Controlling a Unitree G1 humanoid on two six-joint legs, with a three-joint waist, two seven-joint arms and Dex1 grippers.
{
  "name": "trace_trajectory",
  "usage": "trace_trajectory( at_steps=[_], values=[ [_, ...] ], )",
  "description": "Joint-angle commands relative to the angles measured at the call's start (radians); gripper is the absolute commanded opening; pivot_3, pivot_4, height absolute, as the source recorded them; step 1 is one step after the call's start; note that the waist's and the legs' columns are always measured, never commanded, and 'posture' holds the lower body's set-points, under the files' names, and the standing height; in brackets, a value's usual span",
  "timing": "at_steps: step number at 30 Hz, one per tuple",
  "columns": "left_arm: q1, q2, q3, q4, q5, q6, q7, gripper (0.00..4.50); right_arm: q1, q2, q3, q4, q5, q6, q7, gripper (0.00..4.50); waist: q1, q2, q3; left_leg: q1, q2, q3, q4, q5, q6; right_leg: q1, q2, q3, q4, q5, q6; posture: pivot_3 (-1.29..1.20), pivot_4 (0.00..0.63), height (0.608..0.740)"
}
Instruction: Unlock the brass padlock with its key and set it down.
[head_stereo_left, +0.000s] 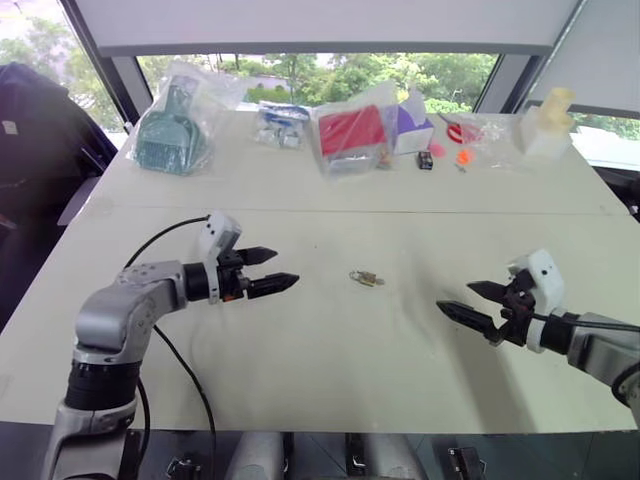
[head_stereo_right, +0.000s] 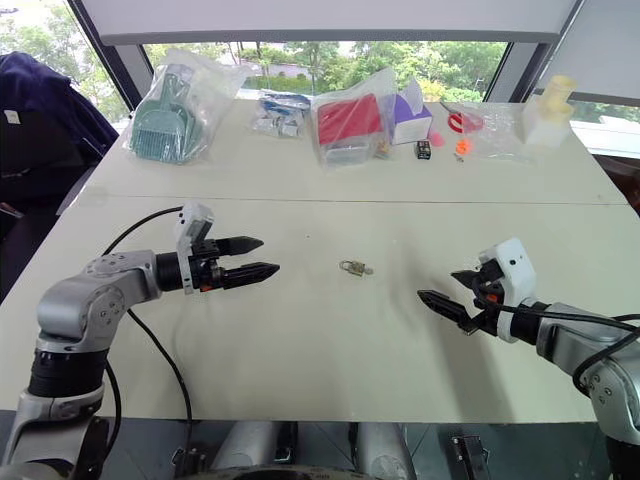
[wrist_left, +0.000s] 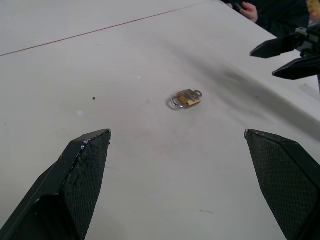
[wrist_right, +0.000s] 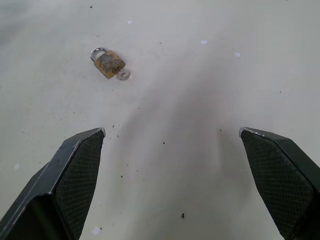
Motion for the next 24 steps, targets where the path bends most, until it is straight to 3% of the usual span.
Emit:
trace_trajectory(
  at_steps=[1,17,21,24],
  values=[
    [-0.007,0.026,-0.019,-0.02,-0.021,-0.024,-0.007,4.45,0.007,-0.015,-0.008,-0.043,-0.008,-0.018,0.007,4.48,0.0,0.0,0.0,0.0,0.0,0.0,0.0,0.0,0.0,0.0,0.0,0.0,0.0,0.0,0.0,0.0,0.15,0.74],
    [-0.13,0.089,-0.166,0.184,0.068,-0.224,-0.082,4.45,0.067,0.002,-0.017,-0.13,-0.025,-0.011,-0.047,4.48,0.001,0.0,0.0,0.0,0.0,0.0,0.0,0.0,0.0,0.0,0.001,0.0,-0.001,-0.002,-0.003,0.0,0.15,0.74],
    [-0.232,0.114,-0.244,0.327,0.13,-0.344,-0.207,4.45,0.045,-0.024,0.008,-0.138,-0.048,-0.005,-0.055,4.48,0.002,0.0,0.0,0.0,0.0,0.0,0.0,0.0,0.0,0.0,0.002,0.0,-0.001,-0.002,-0.003,0.0,0.15,0.74],
    [-0.396,0.118,-0.362,0.504,0.219,-0.498,-0.402,4.45,-0.024,-0.034,0.017,-0.167,0.0,0.041,-0.067,4.48,0.002,0.0,0.0,-0.001,0.0,0.001,0.0,0.0,0.0,0.0,0.002,0.0,-0.001,-0.002,-0.003,0.0,0.15,0.74]
  ],
)
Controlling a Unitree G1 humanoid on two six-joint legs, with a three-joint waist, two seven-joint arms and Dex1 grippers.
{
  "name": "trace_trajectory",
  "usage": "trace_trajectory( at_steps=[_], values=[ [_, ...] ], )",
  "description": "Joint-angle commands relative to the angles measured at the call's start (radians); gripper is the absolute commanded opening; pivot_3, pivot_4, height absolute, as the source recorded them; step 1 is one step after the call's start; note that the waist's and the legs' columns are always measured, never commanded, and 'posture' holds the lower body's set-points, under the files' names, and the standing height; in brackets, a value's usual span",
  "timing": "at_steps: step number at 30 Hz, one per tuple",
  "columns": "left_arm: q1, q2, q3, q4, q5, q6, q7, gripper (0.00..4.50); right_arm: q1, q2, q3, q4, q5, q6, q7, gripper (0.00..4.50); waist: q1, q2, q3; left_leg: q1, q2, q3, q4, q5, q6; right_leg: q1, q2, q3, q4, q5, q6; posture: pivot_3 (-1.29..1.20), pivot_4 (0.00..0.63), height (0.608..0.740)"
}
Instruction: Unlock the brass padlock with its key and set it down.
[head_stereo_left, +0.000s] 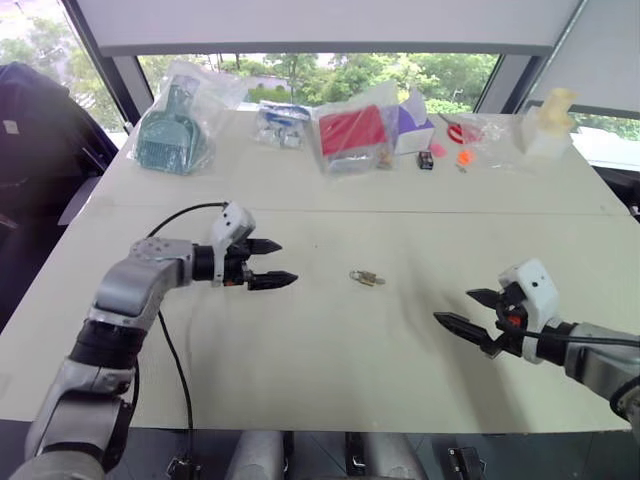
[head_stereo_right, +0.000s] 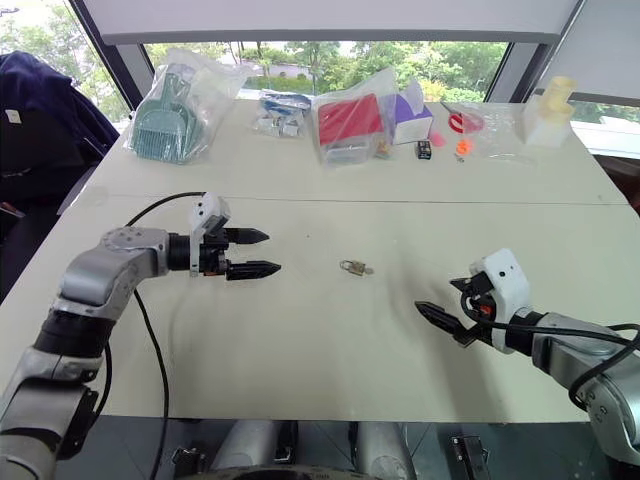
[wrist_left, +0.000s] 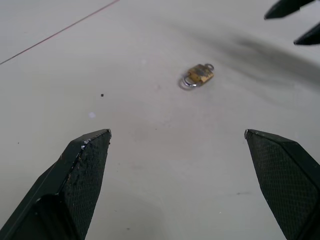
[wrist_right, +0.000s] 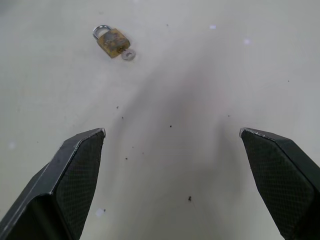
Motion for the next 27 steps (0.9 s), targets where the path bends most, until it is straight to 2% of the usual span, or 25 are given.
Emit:
trace_trajectory(
  at_steps=[1,4,6,9,14,17,20,27],
  values=[
    [-0.196,0.004,-0.127,0.183,0.115,-0.21,-0.241,4.45,-0.089,-0.023,-0.006,-0.081,0.061,0.041,-0.006,4.48,-0.001,0.0,0.0,0.0,0.0,0.0,0.0,0.0,0.0,0.0,0.001,0.0,0.0,0.0,0.0,0.0,0.15,0.74],
    [-0.408,-0.075,-0.231,0.448,0.227,-0.397,-0.385,4.45,-0.155,-0.018,0.005,-0.133,0.117,0.089,-0.032,4.48,0.002,0.0,0.0,-0.001,0.0,0.0,0.0,0.0,0.0,-0.001,0.003,0.0,-0.001,0.0,0.0,0.0,0.15,0.74],
    [-0.514,-0.159,-0.284,0.59,0.253,-0.483,-0.415,4.45,-0.156,0.022,0.0,-0.154,0.145,0.105,-0.072,4.48,0.005,0.0,0.0,-0.003,-0.001,0.0,0.0,0.0,0.001,-0.001,0.003,0.0,-0.002,0.0,0.0,0.0,0.15,0.74],
    [-0.604,-0.249,-0.338,0.74,0.263,-0.586,-0.42,4.45,-0.122,0.057,0.01,-0.175,0.14,0.111,-0.117,4.48,0.0,0.0,0.0,-0.006,-0.004,-0.001,0.0,-0.003,0.005,-0.003,0.002,0.0,-0.002,0.001,0.006,0.0,0.15,0.74],
    [-0.682,-0.424,-0.381,0.97,0.415,-0.827,-0.399,4.45,0.001,0.148,0.062,-0.245,0.096,0.089,-0.217,4.48,0.0,0.0,0.0,-0.017,-0.007,-0.001,0.001,-0.004,0.007,-0.013,0.0,0.0,-0.002,0.001,0.011,0.0,0.15,0.74],
    [-0.711,-0.497,-0.369,1.049,0.469,-0.875,-0.342,4.45,0.061,0.212,0.072,-0.266,0.073,0.066,-0.27,4.48,0.0,-0.001,0.0,-0.018,-0.007,-0.001,0.001,-0.004,0.007,-0.015,0.0,0.0,-0.001,0.001,0.011,0.0,0.15,0.74],
    [-0.724,-0.555,-0.378,1.107,0.549,-0.876,-0.2,4.45,0.114,0.281,0.083,-0.237,0.018,0.021,-0.318,4.48,0.0,-0.001,0.0,-0.017,-0.007,-0.001,0.001,-0.004,0.007,-0.014,0.0,0.0,-0.001,0.003,0.013,0.0,0.15,0.74],
    [-0.716,-0.603,-0.363,1.159,0.638,-0.855,-0.134,4.45,0.185,0.347,0.125,-0.26,-0.038,-0.029,-0.357,4.48,-0.002,-0.001,0.0,-0.015,-0.007,-0.001,0.002,-0.002,0.009,-0.013,0.001,0.001,0.0,0.004,0.015,0.0,0.15,0.74]
  ],
)
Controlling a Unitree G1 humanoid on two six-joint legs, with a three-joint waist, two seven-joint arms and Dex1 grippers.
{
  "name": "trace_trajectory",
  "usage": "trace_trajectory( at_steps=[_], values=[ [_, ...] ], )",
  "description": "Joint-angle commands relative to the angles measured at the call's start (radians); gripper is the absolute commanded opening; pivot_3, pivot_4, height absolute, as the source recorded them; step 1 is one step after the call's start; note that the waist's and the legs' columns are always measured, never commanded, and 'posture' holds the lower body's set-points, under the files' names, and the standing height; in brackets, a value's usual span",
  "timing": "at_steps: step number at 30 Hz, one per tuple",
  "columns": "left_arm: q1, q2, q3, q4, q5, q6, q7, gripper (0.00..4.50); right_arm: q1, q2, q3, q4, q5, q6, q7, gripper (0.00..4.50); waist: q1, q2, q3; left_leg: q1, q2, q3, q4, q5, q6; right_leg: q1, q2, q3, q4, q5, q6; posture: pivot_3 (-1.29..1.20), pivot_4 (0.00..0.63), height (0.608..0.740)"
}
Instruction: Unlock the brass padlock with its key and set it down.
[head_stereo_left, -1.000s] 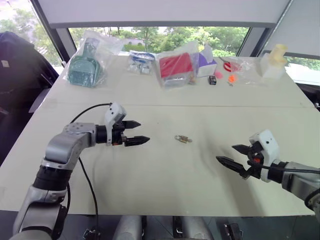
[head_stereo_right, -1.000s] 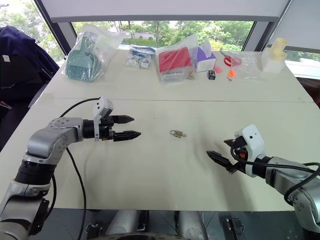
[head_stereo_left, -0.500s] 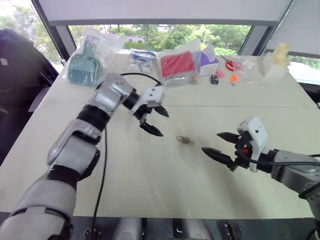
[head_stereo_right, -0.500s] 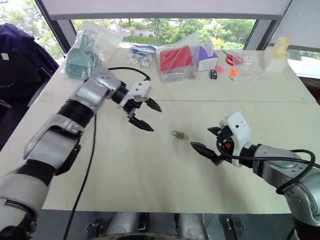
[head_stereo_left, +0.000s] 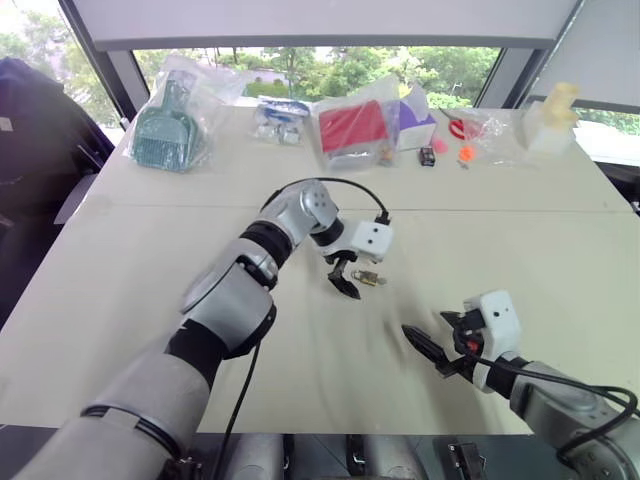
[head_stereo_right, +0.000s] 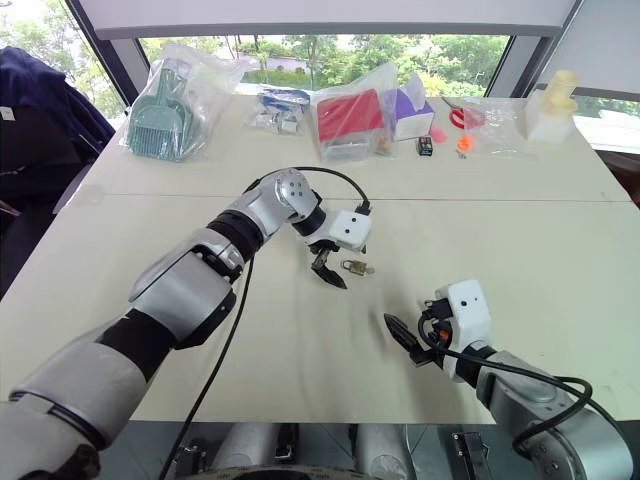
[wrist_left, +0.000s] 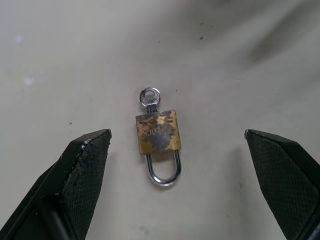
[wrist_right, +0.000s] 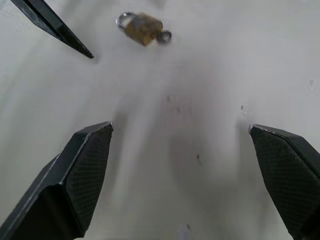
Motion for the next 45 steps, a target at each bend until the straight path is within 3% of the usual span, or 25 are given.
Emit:
trace_trajectory(
  at_steps=[1,16,19,25,31,33,39,43,45],
  values=[
    [-0.012,-0.011,0.027,0.009,0.034,0.02,0.02,4.45,0.015,0.013,0.002,-0.043,-0.018,-0.035,-0.011,4.48,0.001,0.0,0.0,0.0,0.0,0.0,0.0,0.0,0.0,0.0,0.0,0.0,0.0,0.0,0.0,0.0,0.15,0.74],
    [0.024,-0.101,0.061,0.022,0.111,0.134,0.105,4.45,0.011,0.02,-0.002,-0.046,-0.036,-0.047,-0.022,4.48,0.006,0.0,-0.001,0.007,-0.003,0.0,0.001,0.001,0.001,0.01,-0.004,0.0,-0.002,0.0,0.0,0.0,0.15,0.74],
    [0.039,-0.103,0.04,0.024,0.144,0.12,0.108,3.67,0.012,0.022,-0.002,-0.049,-0.036,-0.047,-0.027,4.5,0.006,0.0,-0.001,0.011,-0.003,0.0,0.001,0.001,0.001,0.013,-0.004,0.0,-0.002,0.0,0.001,0.0,0.15,0.74],
    [0.067,-0.117,0.042,0.028,0.162,0.125,0.141,0.7,0.022,0.024,-0.012,-0.056,-0.036,-0.05,-0.035,4.5,0.005,0.0,-0.002,0.017,-0.003,0.0,0.001,0.001,0.001,0.02,-0.005,0.0,-0.003,0.0,0.0,0.0,0.15,0.74],
    [0.084,-0.082,0.044,0.019,0.174,0.078,0.189,0.68,0.007,0.009,-0.042,-0.07,-0.008,-0.033,-0.028,4.5,0.004,0.001,-0.005,0.02,-0.003,-0.003,0.001,0.001,0.001,0.028,-0.006,-0.002,-0.011,-0.001,-0.001,0.0,0.15,0.74],
    [0.079,-0.044,0.081,-0.004,0.143,-0.01,0.212,0.68,-0.017,0.005,-0.084,-0.075,0.056,-0.007,-0.02,4.5,0.002,0.001,-0.005,0.02,-0.003,-0.002,0.001,0.001,0.002,0.028,-0.009,-0.002,-0.012,0.0,0.001,0.0,0.15,0.74],
    [0.062,0.119,0.298,-0.107,-0.066,-0.219,0.112,0.68,-0.2,-0.043,-0.274,-0.002,0.493,0.028,-0.085,4.5,-0.007,0.001,-0.003,0.009,-0.003,-0.001,-0.001,0.002,0.003,0.013,-0.01,-0.001,-0.009,0.006,0.004,0.0,0.15,0.74],
    [0.098,0.254,0.363,-0.246,-0.157,-0.344,0.015,0.68,-0.336,-0.127,-0.261,0.069,0.651,0.023,-0.138,4.5,-0.002,0.002,-0.003,0.003,-0.003,0.0,-0.002,0.002,0.002,0.005,-0.011,-0.002,-0.005,0.006,0.004,0.0,0.15,0.74],
    [0.148,0.29,0.398,-0.38,-0.236,-0.291,-0.03,0.68,-0.408,-0.152,-0.225,0.107,0.759,0.01,-0.187,4.5,0.003,0.002,-0.004,0.001,-0.003,0.0,-0.002,0.002,0.002,0.004,-0.012,-0.002,-0.005,0.006,0.004,0.0,0.15,0.74]
  ],
)
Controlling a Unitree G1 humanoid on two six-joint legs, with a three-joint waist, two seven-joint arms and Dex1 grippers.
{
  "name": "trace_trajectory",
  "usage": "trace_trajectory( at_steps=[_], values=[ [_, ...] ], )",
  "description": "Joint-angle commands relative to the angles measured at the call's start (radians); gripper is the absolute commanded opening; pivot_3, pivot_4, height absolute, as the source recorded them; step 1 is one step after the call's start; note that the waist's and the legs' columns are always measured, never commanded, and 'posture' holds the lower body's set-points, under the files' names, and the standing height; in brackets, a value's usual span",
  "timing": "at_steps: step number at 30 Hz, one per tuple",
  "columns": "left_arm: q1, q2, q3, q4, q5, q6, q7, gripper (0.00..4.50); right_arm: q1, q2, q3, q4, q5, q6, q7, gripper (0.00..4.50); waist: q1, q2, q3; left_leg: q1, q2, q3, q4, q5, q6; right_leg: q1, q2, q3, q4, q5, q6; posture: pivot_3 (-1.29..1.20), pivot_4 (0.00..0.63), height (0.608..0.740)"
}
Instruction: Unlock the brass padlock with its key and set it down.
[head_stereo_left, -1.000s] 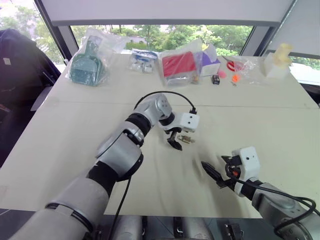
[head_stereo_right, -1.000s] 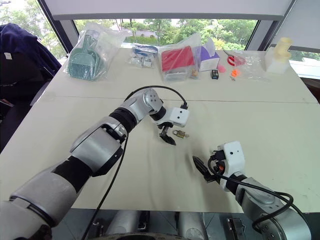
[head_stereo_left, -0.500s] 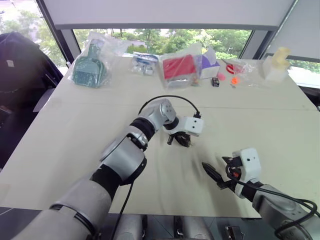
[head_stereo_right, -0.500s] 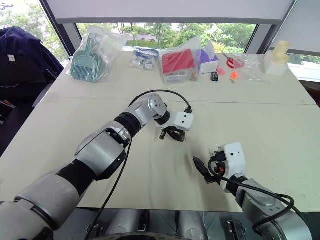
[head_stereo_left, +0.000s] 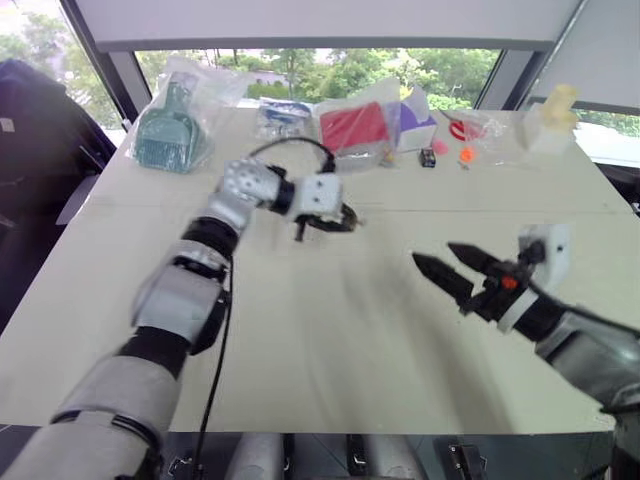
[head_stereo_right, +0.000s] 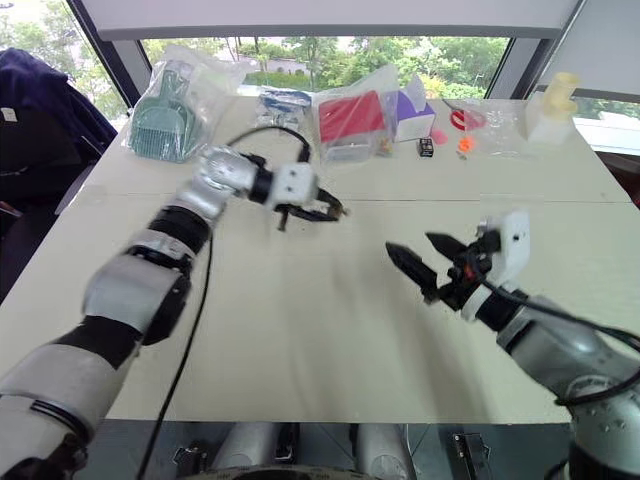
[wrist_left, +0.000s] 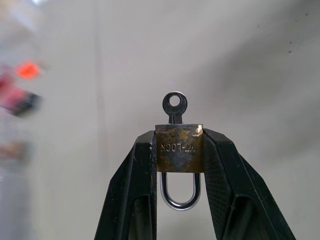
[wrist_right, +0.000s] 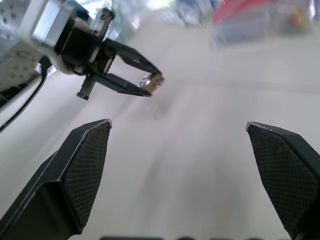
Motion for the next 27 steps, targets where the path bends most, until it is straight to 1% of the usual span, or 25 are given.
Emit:
trace_trajectory(
  at_steps=[1,3,6,9,11,15,18,27],
  values=[
    [0.075,0.038,0.057,-0.226,-0.135,0.054,-0.064,0.68,-0.1,-0.027,0.046,0.042,0.188,-0.032,-0.073,4.5,0.001,0.001,0.0,0.0,-0.001,0.0,0.0,0.0,0.0,0.0,-0.001,-0.001,0.0,0.0,0.0,0.0,0.15,0.74],
    [0.139,0.063,0.067,-0.367,-0.178,0.118,-0.067,0.68,-0.158,-0.042,0.083,0.073,0.266,-0.046,-0.11,4.5,-0.001,0.001,0.0,-0.001,-0.001,0.001,0.0,0.0,0.0,0.0,-0.003,0.0,-0.002,0.0,0.0,0.0,0.15,0.74],
    [0.233,0.076,0.079,-0.579,-0.239,0.271,-0.027,0.68,-0.246,-0.062,0.151,0.134,0.335,-0.053,-0.152,4.5,-0.001,0.001,0.0,-0.002,-0.002,0.001,0.001,0.0,0.0,0.001,-0.003,0.0,-0.004,0.0,0.0,0.0,0.15,0.74],
    [0.299,0.072,0.073,-0.74,-0.278,0.389,0.016,0.68,-0.306,-0.083,0.203,0.186,0.357,-0.05,-0.172,4.5,0.001,0.001,0.0,-0.002,-0.002,0.0,0.001,0.0,0.0,0.002,-0.003,0.0,-0.004,0.0,0.0,0.0,0.15,0.74],
    [0.328,0.069,0.068,-0.809,-0.289,0.432,0.047,0.68,-0.328,-0.103,0.228,0.207,0.361,-0.042,-0.172,4.5,0.0,0.001,0.0,-0.002,-0.002,0.0,0.001,0.0,0.0,0.002,-0.003,-0.001,-0.004,0.0,0.0,0.0,0.15,0.74],
    [0.357,0.062,0.055,-0.882,-0.302,0.469,0.083,0.68,-0.349,-0.143,0.274,0.213,0.342,-0.025,-0.176,4.5,-0.002,0.001,0.0,-0.001,-0.002,0.0,0.001,0.0,0.001,0.002,-0.003,-0.001,-0.004,0.0,0.0,0.0,0.15,0.74],
    [0.371,0.063,0.037,-0.923,-0.304,0.46,0.082,0.68,-0.362,-0.155,0.3,0.206,0.351,-0.031,-0.202,4.5,-0.002,0.001,0.0,-0.001,-0.002,0.0,0.001,0.001,0.001,0.002,-0.002,-0.001,-0.003,0.0,0.0,0.0,0.15,0.74],
    [0.358,0.088,-0.001,-0.906,-0.289,0.41,0.043,0.68,-0.369,-0.155,0.32,0.172,0.412,-0.075,-0.28,4.5,-0.001,0.001,0.0,-0.001,-0.002,0.0,0.001,0.001,0.002,0.002,-0.002,-0.001,-0.003,0.0,0.0,0.0,0.15,0.74]
  ],
)
